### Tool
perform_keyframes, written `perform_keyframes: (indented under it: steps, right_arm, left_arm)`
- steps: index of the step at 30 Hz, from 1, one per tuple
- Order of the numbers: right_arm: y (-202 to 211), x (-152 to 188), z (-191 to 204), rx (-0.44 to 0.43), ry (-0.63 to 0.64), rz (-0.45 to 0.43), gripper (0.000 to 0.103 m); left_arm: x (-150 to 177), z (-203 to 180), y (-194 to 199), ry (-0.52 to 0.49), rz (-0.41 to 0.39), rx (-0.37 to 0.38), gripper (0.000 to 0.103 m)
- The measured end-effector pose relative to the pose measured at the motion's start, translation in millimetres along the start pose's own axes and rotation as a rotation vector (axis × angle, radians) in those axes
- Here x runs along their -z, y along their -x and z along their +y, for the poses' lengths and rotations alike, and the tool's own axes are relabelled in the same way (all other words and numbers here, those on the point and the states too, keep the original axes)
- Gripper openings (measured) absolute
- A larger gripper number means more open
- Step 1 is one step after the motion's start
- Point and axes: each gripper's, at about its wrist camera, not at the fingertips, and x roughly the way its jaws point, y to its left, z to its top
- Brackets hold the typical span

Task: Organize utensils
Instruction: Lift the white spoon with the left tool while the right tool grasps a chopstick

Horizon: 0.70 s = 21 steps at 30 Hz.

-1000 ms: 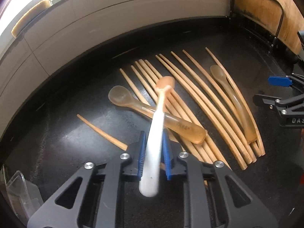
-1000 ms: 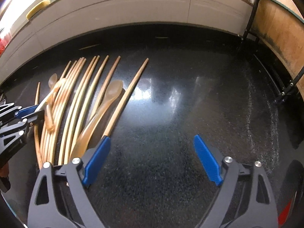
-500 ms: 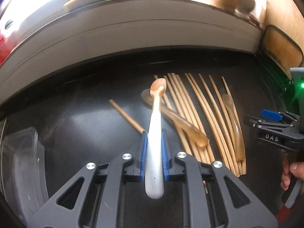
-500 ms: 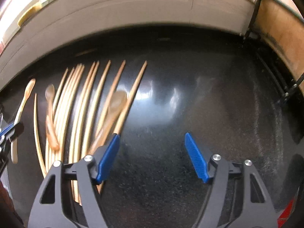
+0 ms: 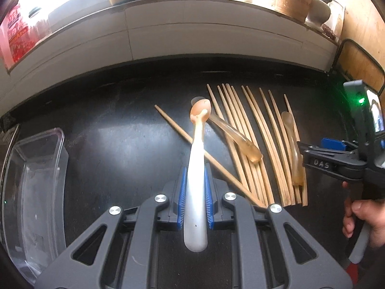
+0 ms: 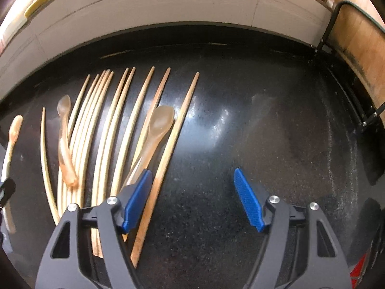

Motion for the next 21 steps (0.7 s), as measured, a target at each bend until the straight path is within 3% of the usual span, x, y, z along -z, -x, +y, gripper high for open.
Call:
perform_keyframes:
  steps: [7, 9, 12, 14, 16, 21]
  right_arm:
    - [1, 9, -26, -0.032, 0.017, -0.006, 0.069]
    - [4, 11, -26, -0.059, 0.037, -0.005, 0.060]
    - [8, 12, -15, -0.084, 0.123, -0.010, 0.037]
    - [8, 13, -14, -0.115, 0.122, -0.004, 0.021]
    - [8, 13, -14, -0.114, 0.122, -0.009, 0.011]
    - [10, 12, -17, -0.128, 0.123, -0.003, 0.007]
  left_arm:
    - [14, 5, 8, 0.037, 0.009, 0.002, 0.014]
    - [19, 4, 9, 0.042, 0.015, 0.004, 0.014]
    - [26, 3, 14, 0.053, 0.016, 0.006, 0.014]
    - [29, 1, 18, 0.051, 0.015, 0.003, 0.013]
    - [31, 1, 23, 0.054, 0.012, -0.005, 0.013]
    - [30, 12, 31, 0.087, 0.018, 0.008, 0.007]
